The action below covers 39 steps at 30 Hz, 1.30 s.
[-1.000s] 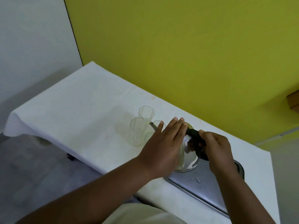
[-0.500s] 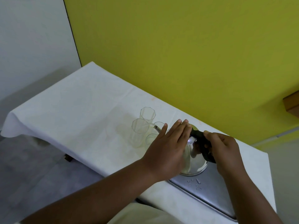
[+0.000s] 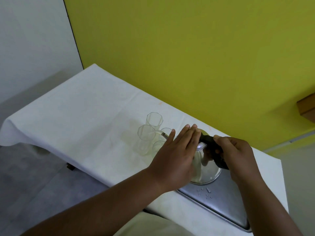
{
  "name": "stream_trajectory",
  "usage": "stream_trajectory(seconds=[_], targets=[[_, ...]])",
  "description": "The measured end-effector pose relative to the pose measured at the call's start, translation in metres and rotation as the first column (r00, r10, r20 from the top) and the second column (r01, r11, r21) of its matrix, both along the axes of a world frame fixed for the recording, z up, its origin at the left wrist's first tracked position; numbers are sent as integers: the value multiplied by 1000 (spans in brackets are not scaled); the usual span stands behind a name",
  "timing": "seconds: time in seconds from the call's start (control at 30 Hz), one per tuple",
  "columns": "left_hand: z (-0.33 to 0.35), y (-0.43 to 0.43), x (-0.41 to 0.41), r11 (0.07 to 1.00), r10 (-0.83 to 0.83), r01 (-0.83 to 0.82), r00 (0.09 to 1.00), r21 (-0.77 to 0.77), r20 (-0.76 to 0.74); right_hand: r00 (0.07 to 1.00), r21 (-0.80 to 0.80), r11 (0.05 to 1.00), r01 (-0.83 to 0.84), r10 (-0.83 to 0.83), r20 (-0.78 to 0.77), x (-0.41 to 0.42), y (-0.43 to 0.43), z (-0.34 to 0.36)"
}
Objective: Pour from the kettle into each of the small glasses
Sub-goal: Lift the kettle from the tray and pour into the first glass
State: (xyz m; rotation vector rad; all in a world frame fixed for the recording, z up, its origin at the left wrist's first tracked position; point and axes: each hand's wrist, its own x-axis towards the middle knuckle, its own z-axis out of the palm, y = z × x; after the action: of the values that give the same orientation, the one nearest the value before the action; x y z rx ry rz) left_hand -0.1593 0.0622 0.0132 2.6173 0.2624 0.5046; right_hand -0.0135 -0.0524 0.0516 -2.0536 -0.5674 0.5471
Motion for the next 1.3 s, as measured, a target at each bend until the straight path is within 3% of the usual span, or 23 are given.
stream_trajectory(seconds=[1.3], targets=[[1, 1, -2, 1000, -3, 3, 1000, -26, 15, 992, -62, 998, -4, 12, 126, 7, 2, 3]])
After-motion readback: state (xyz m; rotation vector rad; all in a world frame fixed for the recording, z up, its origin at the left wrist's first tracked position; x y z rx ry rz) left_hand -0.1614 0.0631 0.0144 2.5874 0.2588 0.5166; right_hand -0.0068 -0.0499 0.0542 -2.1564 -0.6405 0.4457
